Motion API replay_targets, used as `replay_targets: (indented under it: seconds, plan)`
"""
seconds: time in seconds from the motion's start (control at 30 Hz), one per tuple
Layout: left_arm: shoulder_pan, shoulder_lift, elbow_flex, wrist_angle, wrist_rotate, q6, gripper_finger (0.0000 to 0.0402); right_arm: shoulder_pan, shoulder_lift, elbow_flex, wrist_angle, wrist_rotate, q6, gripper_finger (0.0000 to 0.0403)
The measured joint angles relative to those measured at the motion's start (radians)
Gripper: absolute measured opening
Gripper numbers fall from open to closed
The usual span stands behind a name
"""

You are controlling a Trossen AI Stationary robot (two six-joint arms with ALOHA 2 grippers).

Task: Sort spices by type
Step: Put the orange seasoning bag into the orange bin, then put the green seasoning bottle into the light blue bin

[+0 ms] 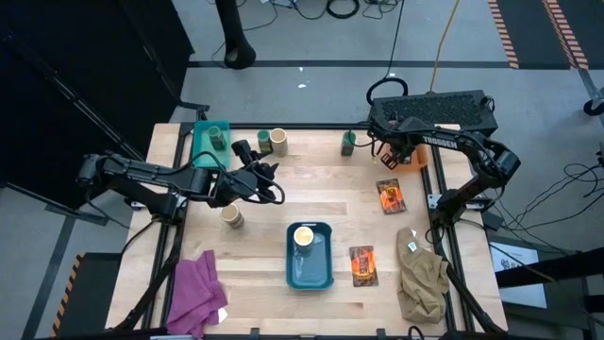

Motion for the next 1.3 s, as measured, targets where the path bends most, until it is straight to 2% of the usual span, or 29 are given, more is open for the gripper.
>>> replay_targets:
  seconds: [0.4,0.77,1.03,1.3]
  plan:
    - [0.0,0.0,0.0,-0.008,0.0,-0.007,0.0194,0.0,0.0,0.0,-0.008,0.0,0.012,0.017]
    - [0.0,0.0,0.0,-0.009,0.006,-0.015,0.0194,0.021,-0.035,0.0,-0.029,0.003,0.067,0.0176]
    - [-0.001,0.0,0.0,-0.013,0.008,-0.023,0.0194,0.164,-0.192,0.0,-0.018,0.003,0.181,0.0176]
    - [-0.032,0.0,0.0,-0.031,0.009,-0.058,0.0194,0.425,-0.356,-0.002,0.167,0.005,0.243,0.0176]
